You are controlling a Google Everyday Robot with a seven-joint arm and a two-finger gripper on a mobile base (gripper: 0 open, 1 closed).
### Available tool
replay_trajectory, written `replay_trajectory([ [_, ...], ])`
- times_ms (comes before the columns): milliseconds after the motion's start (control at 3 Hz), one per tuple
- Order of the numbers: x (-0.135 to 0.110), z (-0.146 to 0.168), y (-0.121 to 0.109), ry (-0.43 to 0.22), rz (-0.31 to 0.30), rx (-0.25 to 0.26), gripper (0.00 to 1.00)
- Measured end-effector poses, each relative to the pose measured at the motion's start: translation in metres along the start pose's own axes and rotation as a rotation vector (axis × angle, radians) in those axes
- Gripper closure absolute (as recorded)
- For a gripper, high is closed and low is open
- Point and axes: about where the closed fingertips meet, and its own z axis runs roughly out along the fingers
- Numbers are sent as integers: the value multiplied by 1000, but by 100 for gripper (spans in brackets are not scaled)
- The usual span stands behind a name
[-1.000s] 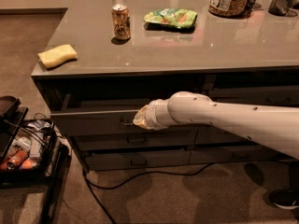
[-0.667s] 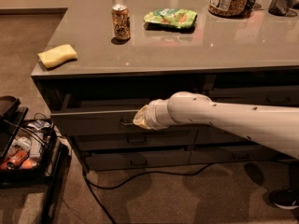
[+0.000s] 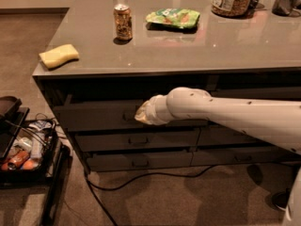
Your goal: Close top drawer
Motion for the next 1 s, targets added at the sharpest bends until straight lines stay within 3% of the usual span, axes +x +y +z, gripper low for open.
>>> replay_trajectory([
  [333,13,3,-11,22,13,8,100],
  [1000,12,5,-17,25,10,8,100],
])
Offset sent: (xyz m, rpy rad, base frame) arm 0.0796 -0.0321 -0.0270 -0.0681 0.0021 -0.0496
